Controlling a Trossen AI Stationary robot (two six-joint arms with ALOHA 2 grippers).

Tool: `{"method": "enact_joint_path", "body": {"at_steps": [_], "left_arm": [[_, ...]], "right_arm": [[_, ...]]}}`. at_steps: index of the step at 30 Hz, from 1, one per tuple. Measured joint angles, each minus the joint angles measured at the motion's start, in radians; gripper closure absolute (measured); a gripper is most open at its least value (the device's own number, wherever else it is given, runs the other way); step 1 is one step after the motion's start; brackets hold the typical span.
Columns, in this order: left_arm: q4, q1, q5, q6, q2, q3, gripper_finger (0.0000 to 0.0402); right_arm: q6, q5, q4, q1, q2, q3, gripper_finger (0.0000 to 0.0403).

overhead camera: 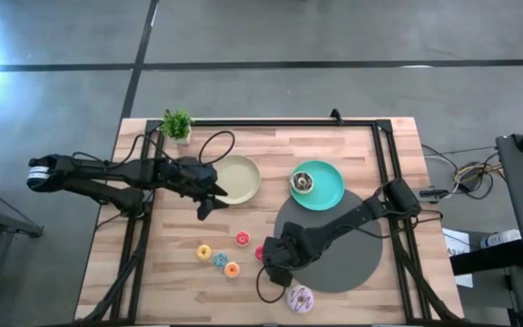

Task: Pick & Place donuts
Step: Put the large pink donut on the blue plate

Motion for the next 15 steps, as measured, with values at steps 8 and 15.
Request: {"method": "enact_joint_path", "body": {"at_steps": [8,15], "left_arm": [[0.0,0.0,-0.002,0.005,0.0,0.0,0.02],[0.0,0.0,-0.002,0.011,0.0,0.0,0.02]], "right_arm": [[0.013,-0.098,0.004,-0.01,0.0,0.0,0.03],[0.196,-0.056,-0.042,-0.024,-0.092,-0.001,0.0386]]}}
